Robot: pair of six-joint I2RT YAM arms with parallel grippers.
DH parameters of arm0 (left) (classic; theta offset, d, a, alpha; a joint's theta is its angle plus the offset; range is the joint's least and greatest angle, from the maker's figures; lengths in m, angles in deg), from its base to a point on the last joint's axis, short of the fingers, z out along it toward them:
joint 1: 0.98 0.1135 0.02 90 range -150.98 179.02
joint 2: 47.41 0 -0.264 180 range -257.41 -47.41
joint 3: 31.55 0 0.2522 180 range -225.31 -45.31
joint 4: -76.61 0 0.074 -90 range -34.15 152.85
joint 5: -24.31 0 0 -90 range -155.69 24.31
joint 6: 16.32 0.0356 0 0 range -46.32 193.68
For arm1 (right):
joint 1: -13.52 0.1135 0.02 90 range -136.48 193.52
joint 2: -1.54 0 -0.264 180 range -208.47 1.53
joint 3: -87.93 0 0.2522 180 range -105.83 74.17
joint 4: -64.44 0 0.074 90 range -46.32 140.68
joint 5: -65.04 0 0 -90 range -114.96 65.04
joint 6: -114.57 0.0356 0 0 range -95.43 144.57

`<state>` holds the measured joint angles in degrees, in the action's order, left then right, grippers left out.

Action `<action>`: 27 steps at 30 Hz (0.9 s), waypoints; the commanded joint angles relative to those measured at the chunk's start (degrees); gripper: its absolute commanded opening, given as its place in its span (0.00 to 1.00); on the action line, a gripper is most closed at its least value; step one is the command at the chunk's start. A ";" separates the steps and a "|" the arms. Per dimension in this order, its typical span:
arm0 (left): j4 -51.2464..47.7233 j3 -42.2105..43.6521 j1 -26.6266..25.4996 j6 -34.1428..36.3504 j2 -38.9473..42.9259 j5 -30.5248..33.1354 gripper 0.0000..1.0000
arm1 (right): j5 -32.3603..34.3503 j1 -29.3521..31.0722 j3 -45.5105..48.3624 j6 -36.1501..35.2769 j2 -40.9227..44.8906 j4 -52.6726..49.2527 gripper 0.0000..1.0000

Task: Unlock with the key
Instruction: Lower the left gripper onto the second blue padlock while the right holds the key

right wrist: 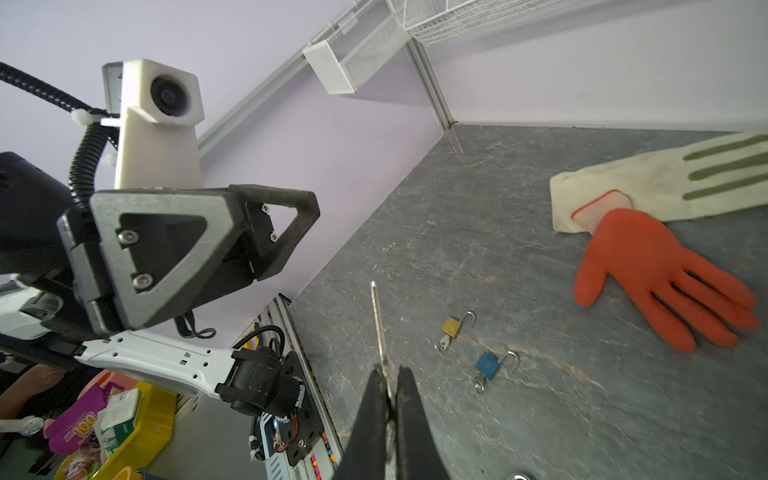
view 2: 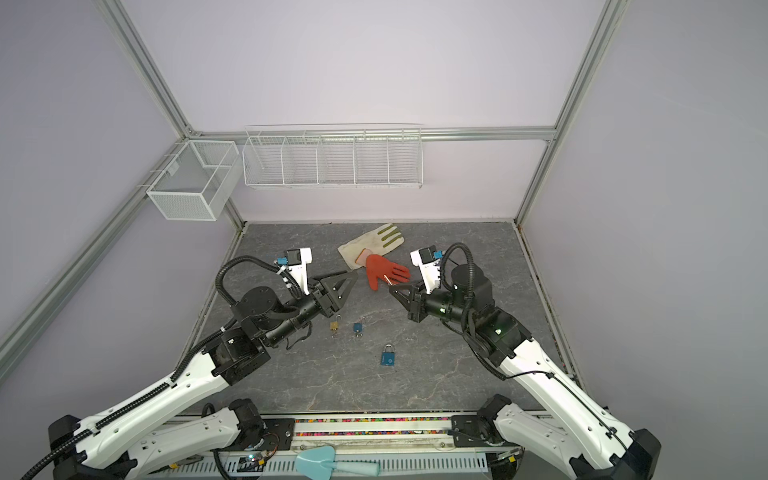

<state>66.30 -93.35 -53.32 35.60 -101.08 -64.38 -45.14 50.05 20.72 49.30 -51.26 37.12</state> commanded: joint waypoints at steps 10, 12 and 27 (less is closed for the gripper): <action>-24.86 -4.84 -8.33 -6.80 -11.76 4.39 0.51 | 9.04 1.25 7.31 2.70 3.89 -20.31 0.06; -29.11 -6.84 -10.53 -7.48 -14.81 5.90 0.51 | 10.09 1.34 8.44 4.32 4.07 -22.22 0.06; -43.58 -17.73 -17.45 -12.70 -39.93 5.09 0.55 | 13.29 1.61 17.90 12.42 6.53 -21.22 0.06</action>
<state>27.04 -108.47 -70.41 24.95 -138.17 -59.97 -33.10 51.19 37.61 60.01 -44.83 15.70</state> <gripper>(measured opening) 0.550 0.063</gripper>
